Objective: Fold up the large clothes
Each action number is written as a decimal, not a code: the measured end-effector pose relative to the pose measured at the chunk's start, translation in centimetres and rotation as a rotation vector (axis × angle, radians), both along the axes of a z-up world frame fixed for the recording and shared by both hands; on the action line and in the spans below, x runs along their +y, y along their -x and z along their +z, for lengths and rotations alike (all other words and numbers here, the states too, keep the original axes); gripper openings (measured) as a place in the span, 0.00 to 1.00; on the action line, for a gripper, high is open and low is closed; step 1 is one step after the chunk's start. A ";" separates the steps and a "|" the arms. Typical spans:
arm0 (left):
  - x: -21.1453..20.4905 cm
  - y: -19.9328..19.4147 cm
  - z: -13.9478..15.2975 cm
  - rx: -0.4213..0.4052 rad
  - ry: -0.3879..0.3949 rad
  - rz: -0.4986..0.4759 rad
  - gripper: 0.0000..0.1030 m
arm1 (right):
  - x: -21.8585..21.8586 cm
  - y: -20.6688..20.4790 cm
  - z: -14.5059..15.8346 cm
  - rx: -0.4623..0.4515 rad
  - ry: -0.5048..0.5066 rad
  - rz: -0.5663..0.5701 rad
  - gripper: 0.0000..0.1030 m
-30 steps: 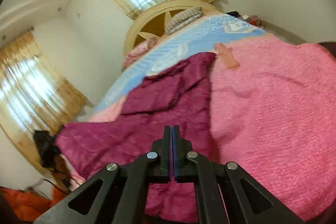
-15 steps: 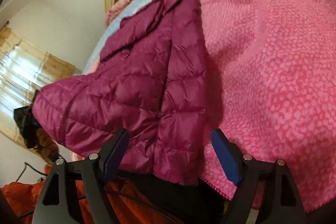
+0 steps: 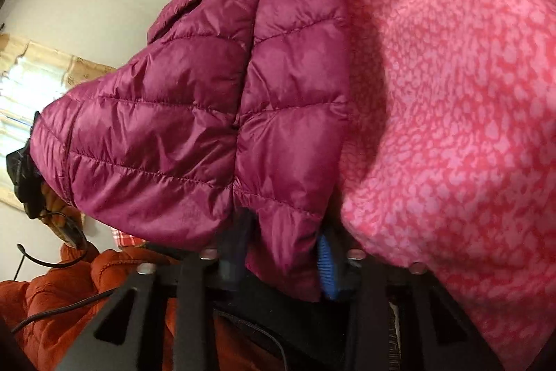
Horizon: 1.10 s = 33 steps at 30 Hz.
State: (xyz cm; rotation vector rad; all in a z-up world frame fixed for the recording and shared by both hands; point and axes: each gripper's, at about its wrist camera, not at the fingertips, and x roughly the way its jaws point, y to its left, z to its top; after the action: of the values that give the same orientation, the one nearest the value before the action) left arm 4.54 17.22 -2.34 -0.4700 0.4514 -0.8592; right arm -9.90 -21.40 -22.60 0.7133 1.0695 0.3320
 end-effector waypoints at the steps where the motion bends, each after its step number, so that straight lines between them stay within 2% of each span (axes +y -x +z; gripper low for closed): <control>1: 0.0 0.0 0.0 -0.001 0.000 0.004 0.11 | 0.1 -0.1 0.3 -0.024 -0.014 0.001 0.07; 5: 0.1 0.0 0.5 -0.002 0.004 0.010 0.11 | -0.4 0.4 3.3 -0.133 -0.090 -0.012 0.03; 10: -0.9 -2.1 2.2 -0.010 -0.075 0.041 0.11 | -3.4 -1.2 8.7 -0.262 -0.149 -0.078 0.03; 14: -2.0 -5.8 3.6 0.016 -0.122 0.076 0.12 | -6.4 -4.1 12.8 -0.340 -0.136 -0.145 0.03; 19: -2.9 -12.9 3.8 0.120 -0.164 0.149 0.12 | -9.6 -10.4 16.2 -0.365 -0.150 -0.212 0.03; 23: -3.3 -18.0 2.5 0.209 -0.194 0.205 0.12 | -10.8 -15.9 17.4 -0.352 -0.144 -0.260 0.03; 26: -4.2 -22.1 1.0 0.269 -0.241 0.237 0.11 | -12.2 -21.1 18.1 -0.330 -0.072 -0.313 0.03; 33: -6.3 -29.4 -3.9 0.389 -0.345 0.257 0.11 | -13.6 -29.6 14.0 -0.229 0.007 -0.346 0.03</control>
State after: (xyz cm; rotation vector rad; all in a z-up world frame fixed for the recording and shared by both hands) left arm 33.91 10.91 -6.24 -0.3636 0.8609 -0.4264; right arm 19.69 -34.97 -8.57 0.8176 0.7150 0.1075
